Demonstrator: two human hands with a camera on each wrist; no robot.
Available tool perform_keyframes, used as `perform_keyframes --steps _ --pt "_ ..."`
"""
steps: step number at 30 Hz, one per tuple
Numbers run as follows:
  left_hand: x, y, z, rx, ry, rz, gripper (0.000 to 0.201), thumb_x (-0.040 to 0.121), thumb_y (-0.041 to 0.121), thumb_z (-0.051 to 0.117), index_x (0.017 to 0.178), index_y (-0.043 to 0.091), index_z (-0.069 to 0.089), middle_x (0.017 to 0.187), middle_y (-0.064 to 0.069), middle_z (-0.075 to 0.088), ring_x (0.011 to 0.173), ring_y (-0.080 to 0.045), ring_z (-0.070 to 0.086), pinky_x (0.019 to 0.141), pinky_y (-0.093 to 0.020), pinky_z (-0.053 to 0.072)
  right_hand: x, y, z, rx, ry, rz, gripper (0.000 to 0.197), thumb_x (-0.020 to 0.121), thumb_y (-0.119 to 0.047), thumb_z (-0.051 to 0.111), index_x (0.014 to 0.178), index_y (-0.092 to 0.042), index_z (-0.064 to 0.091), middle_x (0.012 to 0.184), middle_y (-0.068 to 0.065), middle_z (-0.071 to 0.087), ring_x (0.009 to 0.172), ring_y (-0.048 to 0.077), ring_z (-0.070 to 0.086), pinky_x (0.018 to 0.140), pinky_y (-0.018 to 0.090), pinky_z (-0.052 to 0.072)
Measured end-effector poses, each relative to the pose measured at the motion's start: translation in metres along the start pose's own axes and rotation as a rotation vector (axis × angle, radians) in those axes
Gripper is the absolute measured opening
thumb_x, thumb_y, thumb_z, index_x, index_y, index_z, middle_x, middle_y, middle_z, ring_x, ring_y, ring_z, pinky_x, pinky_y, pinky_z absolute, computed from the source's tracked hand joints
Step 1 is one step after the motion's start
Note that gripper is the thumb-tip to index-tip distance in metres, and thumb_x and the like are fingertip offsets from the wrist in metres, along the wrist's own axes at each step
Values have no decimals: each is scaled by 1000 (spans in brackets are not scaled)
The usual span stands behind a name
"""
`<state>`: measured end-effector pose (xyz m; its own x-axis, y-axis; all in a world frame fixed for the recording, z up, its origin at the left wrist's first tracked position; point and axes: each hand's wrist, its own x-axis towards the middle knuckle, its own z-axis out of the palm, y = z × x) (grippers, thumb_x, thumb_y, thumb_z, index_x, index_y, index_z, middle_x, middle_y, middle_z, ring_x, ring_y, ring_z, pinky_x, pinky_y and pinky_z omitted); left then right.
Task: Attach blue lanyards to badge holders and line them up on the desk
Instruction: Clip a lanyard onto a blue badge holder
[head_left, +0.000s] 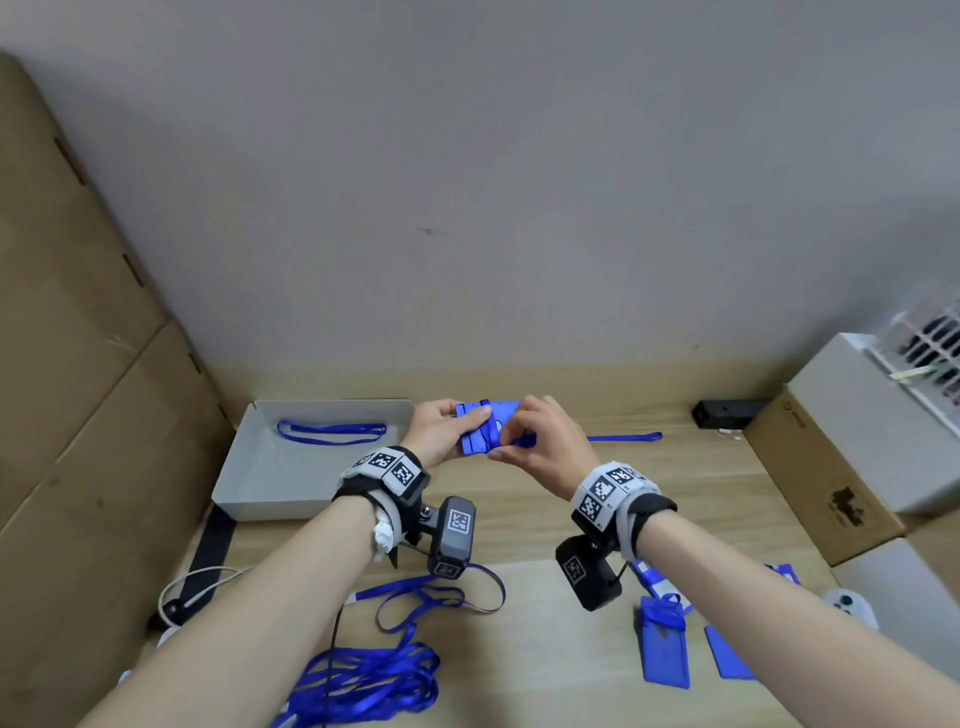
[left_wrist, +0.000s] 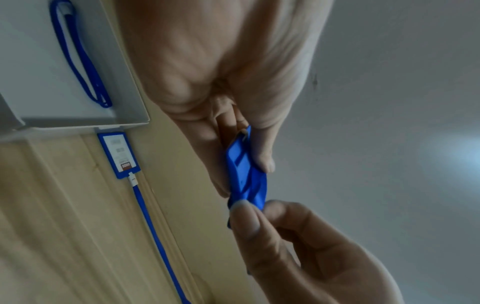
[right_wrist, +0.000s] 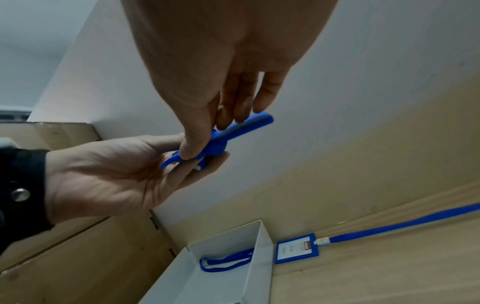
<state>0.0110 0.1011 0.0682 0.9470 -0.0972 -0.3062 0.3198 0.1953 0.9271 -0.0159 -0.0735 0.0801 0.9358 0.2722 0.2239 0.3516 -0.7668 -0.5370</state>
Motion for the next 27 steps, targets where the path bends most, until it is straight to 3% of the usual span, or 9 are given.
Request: perform_keyframes --steps 4,10,15,20,22,25,27 --pt "-2 -10 1 -84 -43 -81 24 88 17 71 102 -3 65 92 -14 72 73 -16 71 66 -27 60 -10 12 -4 -40 4 -72 24 73 -42 82 72 -28 62 82 -11 53 82 11 44 65 32 44" --pt "1 -11 1 -99 -67 -116 27 91 18 68 105 -5 64 96 -17 71 78 -19 72 70 -29 61 -12 23 -6 -85 -33 -135 21 76 -31 82 73 -25 62 84 -13 54 81 7 38 66 15 32" --pt "7 -10 -1 -13 28 -72 24 95 19 63 104 -3 64 87 -12 68 62 -11 69 60 -25 60 -15 35 -9 -125 -82 -147 16 80 -28 79 77 -23 64 85 -13 52 84 12 43 68 29 40" --pt "11 -10 -9 33 20 -78 18 97 22 60 102 4 62 86 -7 66 69 -15 67 64 -29 61 -21 50 -12 -43 -39 -26 15 87 -32 69 81 -27 56 87 -15 51 84 8 49 71 31 44" --pt "11 -10 -8 80 -4 -72 18 98 24 58 103 7 61 84 -4 65 69 -13 66 62 -31 61 -21 54 -11 62 19 92 16 83 -35 65 78 -25 54 83 -12 55 82 12 54 71 34 45" --pt "14 -12 -8 69 105 -55 18 99 24 56 100 6 61 81 -6 64 68 -16 65 60 -34 60 -17 62 -10 157 59 316 14 80 -31 62 73 -22 53 74 -8 59 72 15 55 70 38 44" --pt "18 -15 -11 54 126 -77 19 99 27 58 99 8 62 86 -8 67 73 -20 67 65 -38 62 -16 69 -11 217 61 415 14 76 -32 57 71 -20 50 66 -3 60 66 20 55 69 39 46"
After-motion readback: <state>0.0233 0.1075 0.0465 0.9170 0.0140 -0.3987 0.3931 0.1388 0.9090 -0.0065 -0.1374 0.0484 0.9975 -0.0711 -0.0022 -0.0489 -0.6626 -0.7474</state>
